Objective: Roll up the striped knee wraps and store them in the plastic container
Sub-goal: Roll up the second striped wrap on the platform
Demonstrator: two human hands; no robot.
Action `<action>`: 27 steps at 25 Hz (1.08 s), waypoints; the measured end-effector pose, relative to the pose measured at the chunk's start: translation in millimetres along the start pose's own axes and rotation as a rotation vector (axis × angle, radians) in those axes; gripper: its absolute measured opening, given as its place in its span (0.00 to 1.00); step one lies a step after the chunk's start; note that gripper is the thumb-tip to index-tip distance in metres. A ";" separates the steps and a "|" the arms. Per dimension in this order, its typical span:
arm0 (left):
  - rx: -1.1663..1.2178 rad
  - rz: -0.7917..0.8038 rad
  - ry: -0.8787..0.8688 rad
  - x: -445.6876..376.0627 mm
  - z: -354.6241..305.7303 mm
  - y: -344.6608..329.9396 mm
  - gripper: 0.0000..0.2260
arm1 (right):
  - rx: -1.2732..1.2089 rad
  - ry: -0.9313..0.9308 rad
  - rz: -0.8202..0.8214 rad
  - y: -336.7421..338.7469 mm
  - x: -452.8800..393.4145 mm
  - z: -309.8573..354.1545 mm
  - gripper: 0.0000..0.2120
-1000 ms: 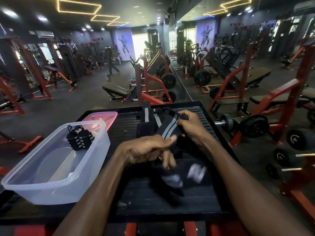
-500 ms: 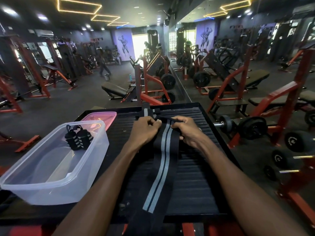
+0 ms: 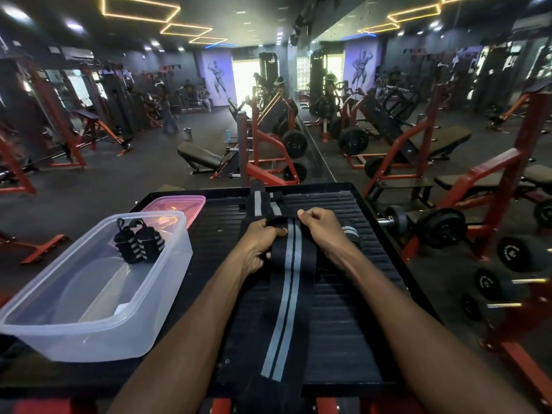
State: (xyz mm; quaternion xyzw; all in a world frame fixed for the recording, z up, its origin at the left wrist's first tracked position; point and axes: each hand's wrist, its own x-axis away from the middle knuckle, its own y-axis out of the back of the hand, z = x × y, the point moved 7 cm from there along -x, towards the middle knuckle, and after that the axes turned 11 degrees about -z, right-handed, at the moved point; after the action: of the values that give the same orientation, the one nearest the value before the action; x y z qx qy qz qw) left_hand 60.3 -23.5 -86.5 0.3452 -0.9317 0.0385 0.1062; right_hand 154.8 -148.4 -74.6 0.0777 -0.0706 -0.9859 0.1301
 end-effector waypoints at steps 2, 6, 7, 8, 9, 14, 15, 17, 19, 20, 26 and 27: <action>0.015 0.027 -0.040 -3.9 -1.2 1.2 0.12 | -0.001 0.048 -0.006 -3.2 -3.7 6.5 0.12; 0.019 -0.043 -0.141 -14.9 -14.7 7.1 0.12 | -0.008 0.073 0.085 -17.8 -12.5 15.8 0.10; -0.005 -0.067 -0.168 -17.4 -18.4 8.6 0.12 | -0.011 0.073 0.081 -19.9 -14.0 14.1 0.09; -0.027 -0.076 -0.192 -20.3 -20.4 9.2 0.12 | -0.019 0.074 0.071 -20.4 -14.8 11.2 0.09; -0.049 -0.069 -0.215 -23.3 -20.6 8.9 0.12 | -0.029 0.078 0.063 -20.1 -13.9 7.9 0.08; -0.093 -0.018 -0.254 -29.2 -11.1 6.9 0.05 | -0.029 0.125 0.078 -14.2 -10.1 1.8 0.04; -0.092 -0.004 -0.259 -30.0 -10.9 7.3 0.05 | -0.032 0.137 0.079 -13.2 -10.6 3.1 0.04; -0.068 0.027 -0.268 -31.4 -12.0 9.1 0.06 | -0.065 0.155 0.093 -12.2 -11.3 6.7 0.01; -0.045 0.023 -0.293 -33.0 -13.4 12.7 0.05 | -0.096 0.151 0.112 -13.8 -10.5 7.9 0.06; -0.043 0.006 -0.322 -33.3 -14.7 14.5 0.03 | -0.105 0.145 0.128 -15.3 -9.3 8.1 0.07; -0.066 0.004 -0.444 -30.4 -20.7 14.5 0.06 | -0.088 0.070 0.191 -21.0 -10.0 1.5 0.05; -0.079 0.008 -0.459 -29.3 -21.2 13.7 0.06 | -0.063 0.088 0.167 -19.4 -10.5 2.0 0.05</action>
State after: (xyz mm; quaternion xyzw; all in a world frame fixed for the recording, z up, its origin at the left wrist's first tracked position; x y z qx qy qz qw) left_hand 76.6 8.6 -72.4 0.3369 -0.9336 -0.0770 -0.0950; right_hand 159.8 -126.8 -74.3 0.1109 -0.0398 -0.9690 0.2171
